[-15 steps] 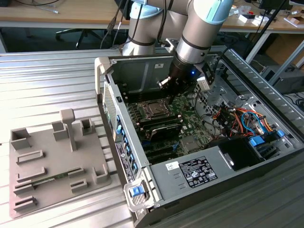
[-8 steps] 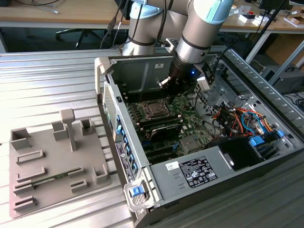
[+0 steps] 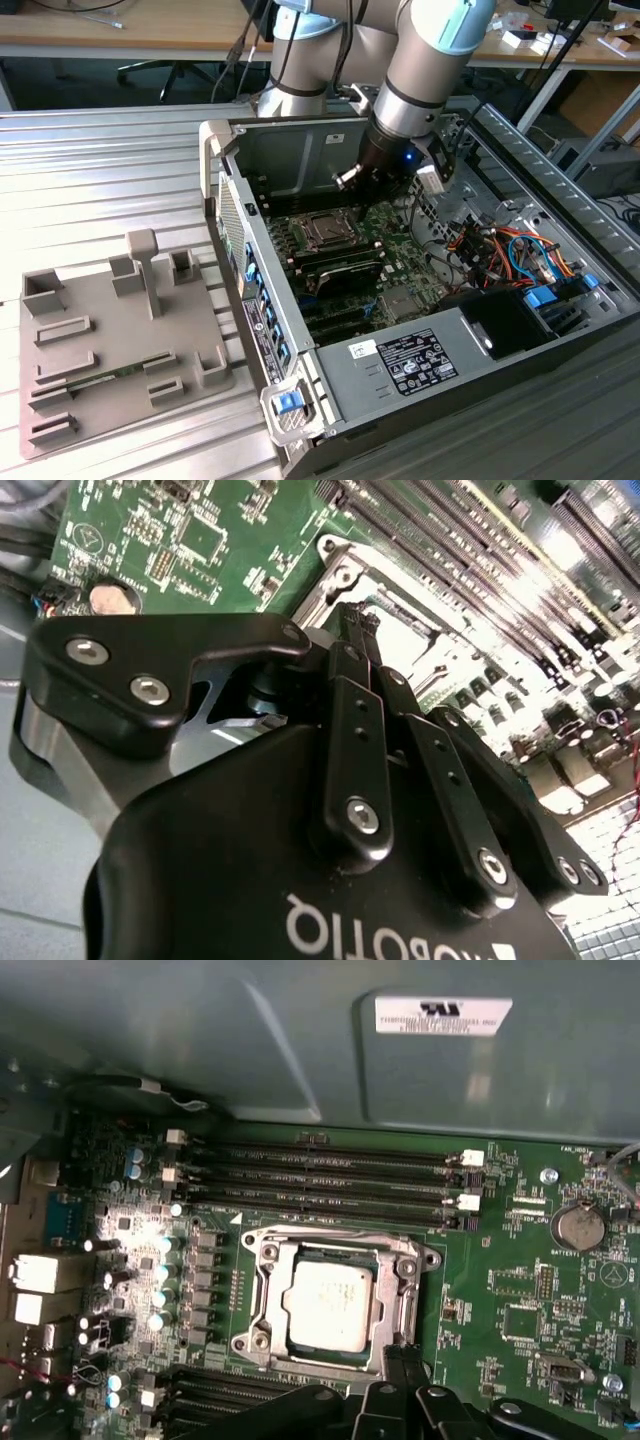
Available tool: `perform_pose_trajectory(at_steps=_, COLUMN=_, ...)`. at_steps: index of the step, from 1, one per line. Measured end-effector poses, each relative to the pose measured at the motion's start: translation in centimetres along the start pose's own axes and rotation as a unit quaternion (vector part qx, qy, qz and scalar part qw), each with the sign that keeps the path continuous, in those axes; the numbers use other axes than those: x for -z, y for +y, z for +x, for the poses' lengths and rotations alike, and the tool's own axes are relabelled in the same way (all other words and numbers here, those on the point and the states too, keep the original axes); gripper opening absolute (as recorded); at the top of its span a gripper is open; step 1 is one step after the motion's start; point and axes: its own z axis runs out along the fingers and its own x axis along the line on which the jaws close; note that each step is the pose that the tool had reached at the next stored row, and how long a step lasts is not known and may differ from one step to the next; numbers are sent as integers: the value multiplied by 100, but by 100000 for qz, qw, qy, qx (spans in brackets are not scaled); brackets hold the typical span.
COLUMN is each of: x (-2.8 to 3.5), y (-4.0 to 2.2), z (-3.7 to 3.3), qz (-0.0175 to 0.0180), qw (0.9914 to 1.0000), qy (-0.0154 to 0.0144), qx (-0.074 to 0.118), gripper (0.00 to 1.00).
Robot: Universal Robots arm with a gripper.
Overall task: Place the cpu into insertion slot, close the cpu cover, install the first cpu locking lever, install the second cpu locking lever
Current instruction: 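Install the second cpu locking lever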
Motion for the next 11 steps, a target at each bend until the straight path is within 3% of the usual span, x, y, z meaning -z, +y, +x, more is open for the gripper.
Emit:
perform_pose_trajectory(at_steps=2, x=0, y=-63, z=5, qz=3, qw=100000, qy=1, qx=1, gripper=11)
perform_pose_trajectory(at_steps=11, x=-21, y=-223, z=18, qz=3, qw=100000, qy=1, qx=0, gripper=11)
